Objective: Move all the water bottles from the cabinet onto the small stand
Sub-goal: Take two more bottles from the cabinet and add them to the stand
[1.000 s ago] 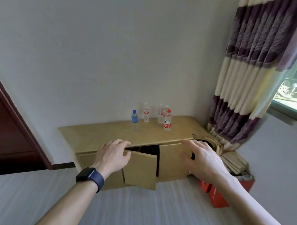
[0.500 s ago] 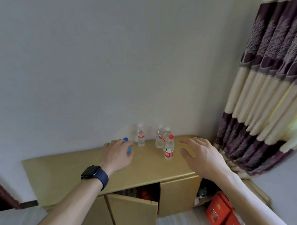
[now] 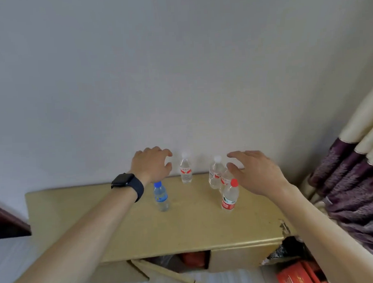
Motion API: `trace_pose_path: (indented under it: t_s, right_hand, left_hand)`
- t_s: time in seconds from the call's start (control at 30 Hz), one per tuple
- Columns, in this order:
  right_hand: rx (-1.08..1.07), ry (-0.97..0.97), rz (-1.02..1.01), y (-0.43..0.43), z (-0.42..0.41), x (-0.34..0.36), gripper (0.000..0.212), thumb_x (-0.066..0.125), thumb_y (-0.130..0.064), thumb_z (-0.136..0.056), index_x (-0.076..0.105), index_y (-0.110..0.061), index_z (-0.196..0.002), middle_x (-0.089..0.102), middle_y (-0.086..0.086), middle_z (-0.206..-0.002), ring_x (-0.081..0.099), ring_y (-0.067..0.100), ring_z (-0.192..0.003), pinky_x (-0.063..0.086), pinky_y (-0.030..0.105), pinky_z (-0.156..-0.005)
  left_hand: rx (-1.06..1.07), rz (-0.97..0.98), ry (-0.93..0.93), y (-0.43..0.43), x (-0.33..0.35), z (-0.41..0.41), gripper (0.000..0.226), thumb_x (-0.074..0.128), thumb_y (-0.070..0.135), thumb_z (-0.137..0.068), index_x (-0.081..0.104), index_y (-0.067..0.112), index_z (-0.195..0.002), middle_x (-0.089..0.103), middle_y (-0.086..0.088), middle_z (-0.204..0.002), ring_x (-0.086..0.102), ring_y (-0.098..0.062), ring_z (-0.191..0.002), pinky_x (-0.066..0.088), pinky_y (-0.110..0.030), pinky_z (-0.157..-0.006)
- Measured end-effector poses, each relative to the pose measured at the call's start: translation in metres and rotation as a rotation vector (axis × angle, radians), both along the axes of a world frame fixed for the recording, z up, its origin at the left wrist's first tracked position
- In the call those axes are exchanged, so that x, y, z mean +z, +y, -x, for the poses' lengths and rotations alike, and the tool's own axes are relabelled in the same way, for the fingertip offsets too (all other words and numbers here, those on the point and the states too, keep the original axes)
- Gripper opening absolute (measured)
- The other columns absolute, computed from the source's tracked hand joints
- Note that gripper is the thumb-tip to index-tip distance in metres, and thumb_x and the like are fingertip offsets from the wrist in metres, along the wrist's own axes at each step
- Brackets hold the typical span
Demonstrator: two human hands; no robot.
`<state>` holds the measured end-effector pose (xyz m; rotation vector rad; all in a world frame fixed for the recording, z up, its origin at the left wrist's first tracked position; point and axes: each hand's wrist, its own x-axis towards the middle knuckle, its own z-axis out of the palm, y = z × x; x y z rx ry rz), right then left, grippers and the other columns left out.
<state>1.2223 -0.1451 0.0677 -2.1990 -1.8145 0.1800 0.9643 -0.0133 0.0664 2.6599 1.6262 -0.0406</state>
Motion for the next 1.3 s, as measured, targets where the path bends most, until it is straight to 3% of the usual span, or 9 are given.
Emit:
trace_pose_path:
  t_s: [0.1,0.23,0.43,0.57,0.67,0.83,1.0,1.13,1.3]
  right_hand:
    - [0.032,-0.002,0.082,0.035,-0.012,-0.029,0.039,0.040,-0.048,-0.099,0.047,-0.039,-0.136,0.058,-0.010,-0.130,0.038,0.016,-0.134,0.040,0.035,-0.095]
    - [0.066,-0.038,0.264,0.068,-0.021,-0.083,0.039,0.036,-0.051,-0.098,0.046,-0.041,-0.135,0.059,-0.012,-0.126,0.045,0.016,-0.125,0.039,0.032,-0.090]
    - [0.000,-0.026,0.418,0.133,-0.027,-0.129,0.040,0.038,-0.051,-0.095,0.049,-0.041,-0.132,0.063,-0.009,-0.118,0.055,0.021,-0.110,0.044,0.036,-0.085]
    - [-0.091,-0.067,0.409,0.211,-0.047,-0.144,0.048,0.036,-0.054,-0.095,0.045,-0.033,-0.137,0.060,-0.003,-0.123,0.049,0.023,-0.117,0.042,0.039,-0.092]
    - [-0.111,-0.216,0.511,0.253,-0.054,-0.172,0.054,0.029,-0.061,-0.094,0.045,-0.026,-0.133,0.059,0.002,-0.121,0.047,0.026,-0.116,0.038,0.042,-0.093]
    - [-0.005,-0.400,0.466,0.277,-0.032,-0.219,0.035,0.028,-0.039,-0.100,0.045,-0.014,-0.116,0.070,0.005,-0.100,0.055,0.028,-0.098,0.029,0.039,-0.086]
    - [-0.013,-0.431,0.528,0.308,0.011,-0.229,0.020,0.037,-0.023,-0.098,0.043,-0.016,-0.116,0.070,0.005,-0.102,0.056,0.027,-0.098,0.026,0.038,-0.084]
    - [0.052,-0.390,0.587,0.288,0.060,-0.236,0.046,0.051,-0.013,-0.089,0.032,-0.008,-0.130,0.064,-0.001,-0.093,0.058,0.028,-0.100,0.028,0.036,-0.083]
    - [-0.010,-0.268,0.466,0.192,0.074,-0.221,0.042,0.032,-0.038,-0.103,0.034,-0.006,-0.129,0.069,0.014,-0.105,0.063,0.034,-0.099,0.030,0.038,-0.071]
  left_hand:
    - [0.033,0.065,0.021,0.039,-0.029,-0.014,0.048,0.040,0.043,-0.098,0.040,0.036,-0.145,0.045,0.002,-0.148,0.046,-0.026,-0.129,0.038,-0.041,-0.104]
    - [0.033,0.219,0.117,0.081,-0.082,-0.037,0.058,0.041,0.045,-0.097,0.025,0.040,-0.152,0.015,0.003,-0.163,0.015,-0.029,-0.148,0.015,-0.049,-0.118]
    - [-0.053,0.336,0.062,0.149,-0.144,-0.069,0.058,0.045,0.043,-0.094,0.029,0.038,-0.149,0.019,-0.001,-0.161,0.027,-0.028,-0.143,0.026,-0.046,-0.113]
    - [-0.100,0.307,0.009,0.215,-0.168,-0.094,0.060,0.042,0.050,-0.095,0.023,0.041,-0.151,0.020,-0.003,-0.160,0.028,-0.029,-0.142,0.030,-0.045,-0.110]
    - [-0.134,0.333,0.070,0.243,-0.199,-0.108,0.052,0.038,0.056,-0.095,0.031,0.040,-0.144,0.038,-0.004,-0.146,0.038,-0.027,-0.132,0.036,-0.042,-0.097]
    - [-0.209,0.183,0.108,0.244,-0.235,-0.116,0.046,0.030,0.050,-0.102,0.034,0.018,-0.135,0.058,-0.003,-0.108,0.060,-0.026,-0.092,0.036,-0.033,-0.062]
    - [-0.230,0.180,0.141,0.247,-0.240,-0.123,0.047,0.030,0.051,-0.102,0.031,0.017,-0.135,0.061,-0.003,-0.102,0.063,-0.025,-0.080,0.035,-0.031,-0.055]
    - [-0.202,0.203,0.110,0.237,-0.244,-0.110,0.042,0.033,0.042,-0.103,0.032,0.015,-0.134,0.059,-0.004,-0.097,0.050,-0.025,-0.063,0.027,-0.030,-0.047]
    - [-0.310,0.229,0.063,0.189,-0.228,-0.080,0.043,0.034,0.051,-0.101,0.034,0.014,-0.124,0.060,0.001,-0.092,0.055,-0.022,-0.064,0.029,-0.030,-0.046]
